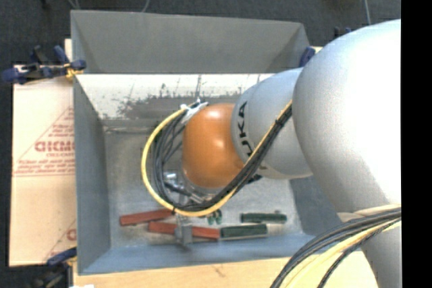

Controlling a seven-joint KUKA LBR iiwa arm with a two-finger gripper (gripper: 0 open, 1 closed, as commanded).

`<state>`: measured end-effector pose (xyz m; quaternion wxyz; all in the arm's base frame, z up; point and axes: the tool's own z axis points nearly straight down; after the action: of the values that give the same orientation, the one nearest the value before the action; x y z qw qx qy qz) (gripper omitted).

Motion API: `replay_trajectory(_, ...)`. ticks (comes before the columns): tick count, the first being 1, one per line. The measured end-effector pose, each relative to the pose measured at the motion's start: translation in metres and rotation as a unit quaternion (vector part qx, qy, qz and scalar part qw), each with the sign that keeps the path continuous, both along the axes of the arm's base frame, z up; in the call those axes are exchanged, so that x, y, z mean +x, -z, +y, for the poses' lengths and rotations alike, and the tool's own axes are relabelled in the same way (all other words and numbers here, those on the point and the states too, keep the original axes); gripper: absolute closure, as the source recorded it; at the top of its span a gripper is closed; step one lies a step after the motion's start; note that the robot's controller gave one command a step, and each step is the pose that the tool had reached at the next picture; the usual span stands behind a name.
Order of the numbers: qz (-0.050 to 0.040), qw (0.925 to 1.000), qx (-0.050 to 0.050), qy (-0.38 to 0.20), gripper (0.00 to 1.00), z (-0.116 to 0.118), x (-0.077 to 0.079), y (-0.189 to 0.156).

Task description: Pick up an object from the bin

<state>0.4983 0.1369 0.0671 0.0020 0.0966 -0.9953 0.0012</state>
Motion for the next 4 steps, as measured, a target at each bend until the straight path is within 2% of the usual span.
replay_trajectory(1,-0.0024,1.0000,0.001,0.003,1.00,0.001,0.003,-0.006)
replay_trajectory(2,-0.0068,0.9986,0.005,0.052,1.00,0.064,0.045,-0.065)
replay_trajectory(3,-0.0026,0.9986,0.003,0.053,0.00,0.061,0.043,-0.061)
replay_trajectory(4,-0.0062,0.9999,0.001,0.013,0.00,-0.021,-0.015,-0.004)
